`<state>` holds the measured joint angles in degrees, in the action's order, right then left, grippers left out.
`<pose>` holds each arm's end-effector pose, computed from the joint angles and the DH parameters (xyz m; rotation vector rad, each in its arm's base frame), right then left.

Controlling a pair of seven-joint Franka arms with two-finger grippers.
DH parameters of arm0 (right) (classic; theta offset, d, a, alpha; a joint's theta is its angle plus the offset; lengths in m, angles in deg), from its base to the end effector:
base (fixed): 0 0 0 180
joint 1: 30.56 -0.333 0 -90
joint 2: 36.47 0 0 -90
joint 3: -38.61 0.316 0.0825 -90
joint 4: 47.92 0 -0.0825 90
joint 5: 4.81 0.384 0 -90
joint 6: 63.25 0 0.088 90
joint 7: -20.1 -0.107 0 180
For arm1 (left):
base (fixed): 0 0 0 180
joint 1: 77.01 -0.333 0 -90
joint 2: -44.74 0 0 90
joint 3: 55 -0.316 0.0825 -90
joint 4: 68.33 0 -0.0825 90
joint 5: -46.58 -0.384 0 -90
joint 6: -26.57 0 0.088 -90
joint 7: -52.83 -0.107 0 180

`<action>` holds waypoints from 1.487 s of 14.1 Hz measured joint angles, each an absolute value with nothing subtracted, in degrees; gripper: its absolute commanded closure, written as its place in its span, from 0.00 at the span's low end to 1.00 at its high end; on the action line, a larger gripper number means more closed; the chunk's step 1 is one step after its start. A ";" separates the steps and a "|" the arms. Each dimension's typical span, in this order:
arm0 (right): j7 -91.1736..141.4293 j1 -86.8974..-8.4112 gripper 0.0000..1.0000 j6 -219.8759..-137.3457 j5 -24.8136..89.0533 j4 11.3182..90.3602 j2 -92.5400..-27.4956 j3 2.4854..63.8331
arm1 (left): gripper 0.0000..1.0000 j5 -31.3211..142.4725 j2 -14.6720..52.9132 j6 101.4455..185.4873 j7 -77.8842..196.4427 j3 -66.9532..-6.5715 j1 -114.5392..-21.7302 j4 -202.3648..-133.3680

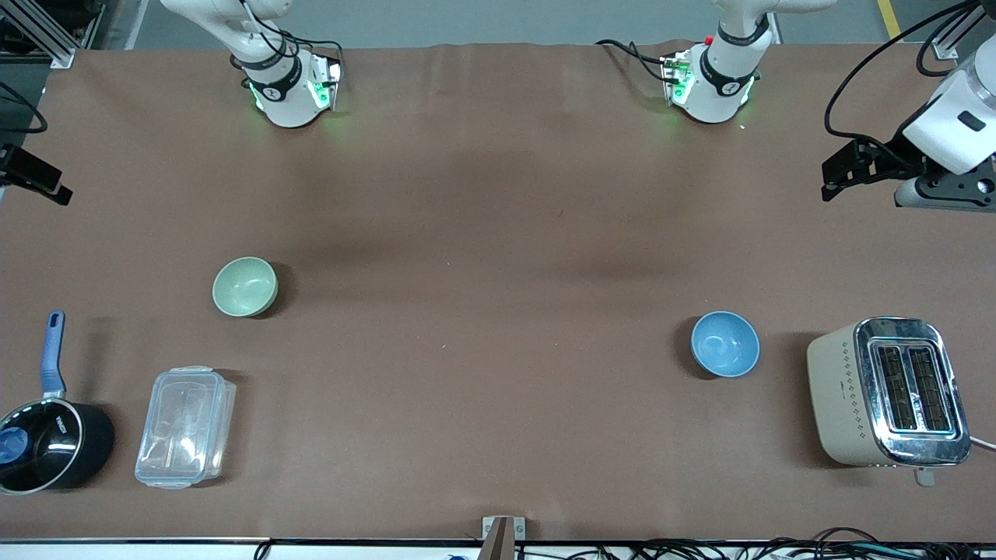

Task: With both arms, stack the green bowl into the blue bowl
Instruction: 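Reach the right gripper to the green bowl while the left reaches the blue bowl, then grasp the green bowl with the right gripper while the left grasps the blue bowl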

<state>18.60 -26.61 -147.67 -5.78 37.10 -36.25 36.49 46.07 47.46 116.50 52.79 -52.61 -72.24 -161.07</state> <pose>0.5403 -0.0595 0.6587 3.1182 -0.2088 -0.0114 0.5351 -0.0668 0.6278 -3.1245 0.1965 0.0015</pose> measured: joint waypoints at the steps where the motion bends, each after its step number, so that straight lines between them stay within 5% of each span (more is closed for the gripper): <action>1: 18.61 -26.61 0.00 -147.66 -5.78 37.10 -36.25 36.49 | 0.00 46.06 47.47 116.23 52.79 -52.50 -72.24 -160.98; 6: 18.61 -26.61 0.00 -147.64 -5.78 37.10 -36.26 36.48 | 0.00 45.38 44.76 116.46 52.79 -52.47 -72.61 -160.90; 12: 19.13 -26.61 0.00 -147.92 -5.78 40.88 -36.38 36.39 | 0.00 45.23 25.71 137.50 52.91 -52.67 -73.98 -164.46; 15: 20.73 -26.60 0.00 -159.53 -5.79 52.79 -37.15 35.17 | 0.03 45.22 18.64 148.64 52.64 -52.69 -76.12 -167.43; 19: 22.16 -26.60 0.00 -187.38 -5.82 73.68 -38.63 34.29 | 0.40 45.22 12.02 155.87 52.53 -52.65 -76.24 -168.63; 21: 22.19 -26.61 0.00 -200.15 -5.84 82.82 -39.20 34.29 | 0.73 45.22 9.96 157.57 52.49 -52.65 -76.25 -168.64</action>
<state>22.19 -26.61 -200.15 -5.84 82.82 -39.20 34.29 45.22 9.96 157.57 52.49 -52.65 -76.25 -168.64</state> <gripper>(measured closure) 0.000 0.308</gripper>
